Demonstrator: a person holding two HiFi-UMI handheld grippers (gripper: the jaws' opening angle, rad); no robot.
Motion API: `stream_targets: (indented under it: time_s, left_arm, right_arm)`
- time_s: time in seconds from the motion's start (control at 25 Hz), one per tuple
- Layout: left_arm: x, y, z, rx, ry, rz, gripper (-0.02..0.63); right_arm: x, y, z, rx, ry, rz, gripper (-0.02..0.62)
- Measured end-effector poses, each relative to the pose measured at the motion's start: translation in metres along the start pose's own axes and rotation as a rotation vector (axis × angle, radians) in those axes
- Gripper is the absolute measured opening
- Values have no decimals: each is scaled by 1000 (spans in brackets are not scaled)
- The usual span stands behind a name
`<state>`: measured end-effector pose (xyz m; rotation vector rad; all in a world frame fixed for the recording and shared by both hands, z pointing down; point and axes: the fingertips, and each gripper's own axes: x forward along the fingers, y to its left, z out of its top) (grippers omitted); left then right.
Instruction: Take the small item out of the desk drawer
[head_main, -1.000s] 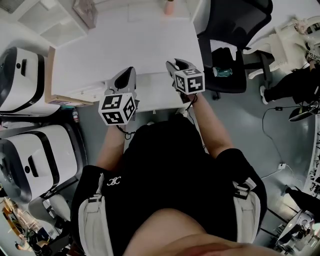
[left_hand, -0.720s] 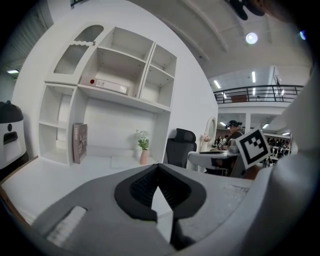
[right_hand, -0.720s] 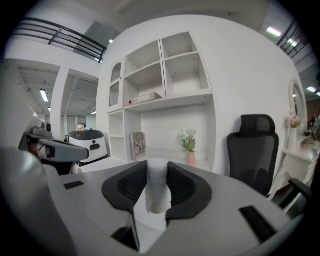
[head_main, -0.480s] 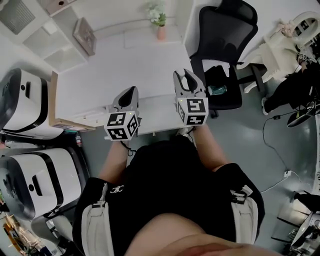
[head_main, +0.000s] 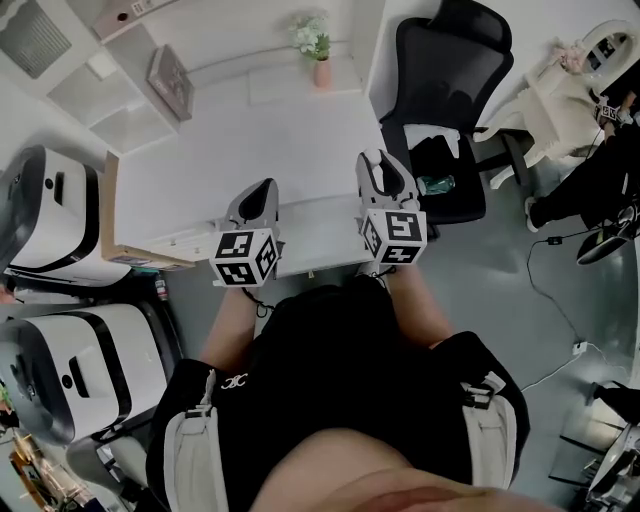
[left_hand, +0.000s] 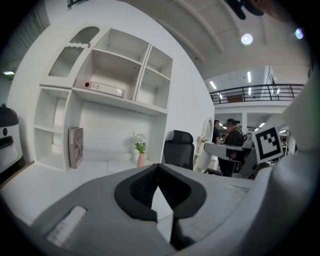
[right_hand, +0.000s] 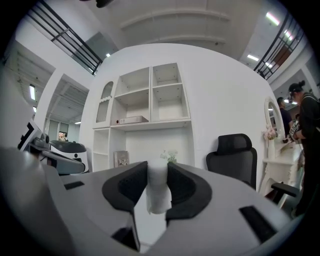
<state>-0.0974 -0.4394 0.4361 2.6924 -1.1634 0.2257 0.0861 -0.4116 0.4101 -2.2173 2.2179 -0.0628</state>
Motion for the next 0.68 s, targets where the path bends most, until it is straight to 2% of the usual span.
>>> stream_targets:
  time_s: [0.68]
  left_arm:
    - [-13, 0, -2, 4, 0, 13, 14]
  right_arm:
    - [-9, 19, -3, 36, 0, 82, 115]
